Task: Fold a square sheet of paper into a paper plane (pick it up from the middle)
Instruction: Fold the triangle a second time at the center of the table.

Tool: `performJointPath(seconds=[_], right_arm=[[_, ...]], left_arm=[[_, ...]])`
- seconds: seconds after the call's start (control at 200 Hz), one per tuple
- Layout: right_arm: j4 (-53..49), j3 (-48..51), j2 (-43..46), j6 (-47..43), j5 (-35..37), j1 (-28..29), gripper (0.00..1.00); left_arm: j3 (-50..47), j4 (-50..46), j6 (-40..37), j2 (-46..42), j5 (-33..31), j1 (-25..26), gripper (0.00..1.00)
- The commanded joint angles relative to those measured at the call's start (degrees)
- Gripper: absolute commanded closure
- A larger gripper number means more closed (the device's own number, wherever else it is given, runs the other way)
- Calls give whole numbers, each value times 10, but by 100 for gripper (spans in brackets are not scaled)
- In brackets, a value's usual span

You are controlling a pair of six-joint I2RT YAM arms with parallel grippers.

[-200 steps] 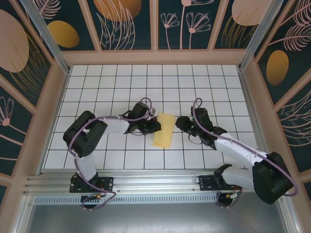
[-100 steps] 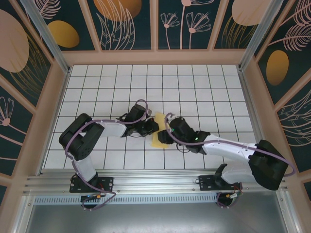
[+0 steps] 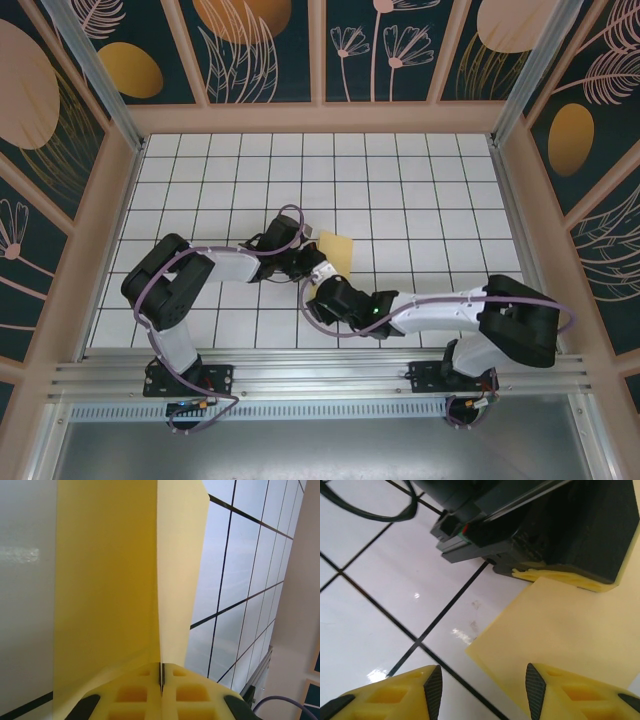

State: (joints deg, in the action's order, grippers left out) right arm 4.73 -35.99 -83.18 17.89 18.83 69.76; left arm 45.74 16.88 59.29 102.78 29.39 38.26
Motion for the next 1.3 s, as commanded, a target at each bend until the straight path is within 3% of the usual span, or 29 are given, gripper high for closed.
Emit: performJointPath(seconds=[0.0,0.6,0.821,1.051,1.296], right_arm=[[4,-35,-30,-12,56,5,51],[8,-27,-28,-5,73,5,100],[5,-29,-22,15,30,-12,100],[33,1,18,45,-81,-66,100],[89,43,49,69,-285,-157,100]], left_arm=[[6,2,2,-5,6,0,92],[14,-15,-8,-5,2,0,86],[26,-69,-34,-30,-38,0,61],[8,-132,-47,-105,-135,0,44],[-47,-136,-32,-179,-200,0,40]])
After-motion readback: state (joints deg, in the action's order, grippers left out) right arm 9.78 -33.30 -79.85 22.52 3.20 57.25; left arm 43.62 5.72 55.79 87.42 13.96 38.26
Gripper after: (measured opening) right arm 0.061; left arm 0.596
